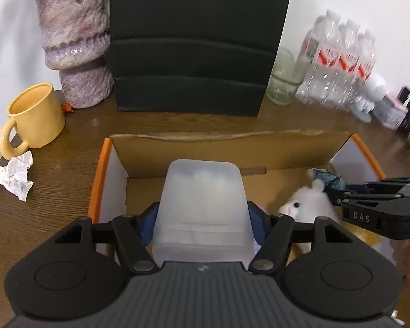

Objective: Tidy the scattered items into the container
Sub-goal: 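Lower the container into the box with the left tool while the right tool releases the packet inside, then withdraw both tools and move the left tool to the small sachet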

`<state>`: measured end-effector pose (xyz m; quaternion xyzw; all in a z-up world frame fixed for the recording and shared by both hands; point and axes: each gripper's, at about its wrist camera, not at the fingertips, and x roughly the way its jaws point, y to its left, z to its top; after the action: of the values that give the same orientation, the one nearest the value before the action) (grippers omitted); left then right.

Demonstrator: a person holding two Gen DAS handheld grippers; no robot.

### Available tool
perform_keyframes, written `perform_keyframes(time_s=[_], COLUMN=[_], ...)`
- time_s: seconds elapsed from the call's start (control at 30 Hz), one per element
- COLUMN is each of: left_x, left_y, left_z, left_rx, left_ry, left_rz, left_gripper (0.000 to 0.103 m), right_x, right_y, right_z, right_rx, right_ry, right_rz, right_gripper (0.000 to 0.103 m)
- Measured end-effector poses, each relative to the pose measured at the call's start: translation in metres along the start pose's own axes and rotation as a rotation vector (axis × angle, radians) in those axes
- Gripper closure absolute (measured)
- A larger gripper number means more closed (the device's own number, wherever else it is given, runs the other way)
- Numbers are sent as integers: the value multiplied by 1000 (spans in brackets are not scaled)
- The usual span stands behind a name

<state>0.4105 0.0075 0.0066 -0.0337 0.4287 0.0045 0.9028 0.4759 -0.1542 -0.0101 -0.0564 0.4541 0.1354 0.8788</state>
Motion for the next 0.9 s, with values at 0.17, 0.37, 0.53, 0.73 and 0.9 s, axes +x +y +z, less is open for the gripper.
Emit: perform_keyframes(time_s=[0.17, 0.37, 0.53, 0.73, 0.9], left_x=[7, -12, -32, -60, -93], left_y=[-4, -4, -1, 4, 10], left_z=[-2, 0, -1, -12, -30], left_rx=[41, 90, 89, 85, 80], left_ry=[14, -46, -91, -123, -170], left_rz=[45, 42, 37, 44, 18], left_gripper=[34, 18, 3, 0, 0], right_x=[2, -11, -36, -76, -121], right_y=[3, 11, 16, 12, 9], right_z=[0, -3, -3, -12, -36], right_rx=[-16, -60, -83, -77, -79], right_ry=[13, 13, -42, -115, -192], right_rz=[-11, 8, -17, -4, 10], right_gripper=[60, 25, 13, 7, 4])
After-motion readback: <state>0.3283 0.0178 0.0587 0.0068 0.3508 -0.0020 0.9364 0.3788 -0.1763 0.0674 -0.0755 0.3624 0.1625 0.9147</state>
